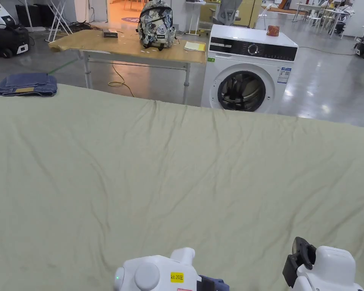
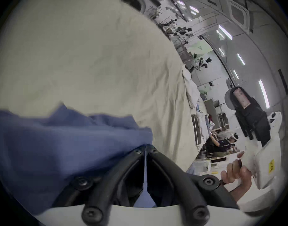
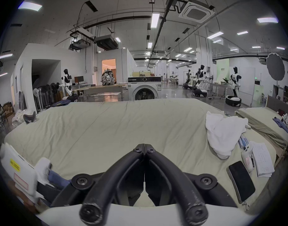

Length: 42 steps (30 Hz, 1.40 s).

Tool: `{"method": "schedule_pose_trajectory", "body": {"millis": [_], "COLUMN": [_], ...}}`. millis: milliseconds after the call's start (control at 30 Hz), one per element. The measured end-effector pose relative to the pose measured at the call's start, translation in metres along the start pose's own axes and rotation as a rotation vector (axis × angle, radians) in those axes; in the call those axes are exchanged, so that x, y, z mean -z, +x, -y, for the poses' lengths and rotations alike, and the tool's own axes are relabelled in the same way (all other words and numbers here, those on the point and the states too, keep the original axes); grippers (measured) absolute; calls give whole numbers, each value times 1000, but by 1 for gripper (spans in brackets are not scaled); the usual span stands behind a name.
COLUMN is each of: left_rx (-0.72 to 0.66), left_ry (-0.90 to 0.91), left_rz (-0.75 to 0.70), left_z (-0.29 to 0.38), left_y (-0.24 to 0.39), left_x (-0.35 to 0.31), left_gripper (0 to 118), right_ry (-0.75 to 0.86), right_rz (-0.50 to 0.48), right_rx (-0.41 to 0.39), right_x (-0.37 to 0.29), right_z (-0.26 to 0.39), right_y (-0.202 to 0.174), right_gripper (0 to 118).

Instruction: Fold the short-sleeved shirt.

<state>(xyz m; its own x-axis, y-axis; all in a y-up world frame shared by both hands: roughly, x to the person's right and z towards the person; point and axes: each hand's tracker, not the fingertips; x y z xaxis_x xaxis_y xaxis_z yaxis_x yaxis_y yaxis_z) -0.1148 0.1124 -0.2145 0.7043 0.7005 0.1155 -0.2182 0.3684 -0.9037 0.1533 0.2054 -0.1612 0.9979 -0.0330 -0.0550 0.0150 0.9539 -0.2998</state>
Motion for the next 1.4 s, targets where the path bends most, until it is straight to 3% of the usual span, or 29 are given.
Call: {"method": "schedule_pose_trajectory", "body": {"millis": [133, 400, 467, 533, 700, 867, 1000, 1267, 1400], "left_rx": [150, 443, 445, 451, 534, 537, 530, 522, 493], "left_ry": [195, 717, 801, 883, 1038, 1031, 1023, 977, 942], "left_rz": [-105, -490, -628, -603, -760, -760, -745, -732, -727], "left_z": [-19, -28, -26, -22, -9, -11, -9, 5, 16], "left_y": [11, 31, 33, 28, 29, 29, 26, 13, -1], "left_x": [-49, -140, -149, -159, -168, -179, -188, -198, -199], "left_gripper": [0, 0, 0, 0, 0, 0, 0, 0, 0], "right_ry": [23, 117, 140, 177, 241, 251, 106, -210, -296], "right_rz": [-6, -18, -12, -16, -8, -2, -83, -263, -198], "right_rx": [-3, -3, -7, 4, -8, -21, 7, -170, -198], "right_x": [5, 15, 15, 15, 11, 8, -9, -31, -14], "right_z": [-9, -33, -39, -44, -55, -58, -37, 63, 96], "right_y": [-8, -31, -37, -42, -51, -52, -50, -95, -107], "right_gripper": [0, 0, 0, 0, 0, 0, 0, 0, 0]}}
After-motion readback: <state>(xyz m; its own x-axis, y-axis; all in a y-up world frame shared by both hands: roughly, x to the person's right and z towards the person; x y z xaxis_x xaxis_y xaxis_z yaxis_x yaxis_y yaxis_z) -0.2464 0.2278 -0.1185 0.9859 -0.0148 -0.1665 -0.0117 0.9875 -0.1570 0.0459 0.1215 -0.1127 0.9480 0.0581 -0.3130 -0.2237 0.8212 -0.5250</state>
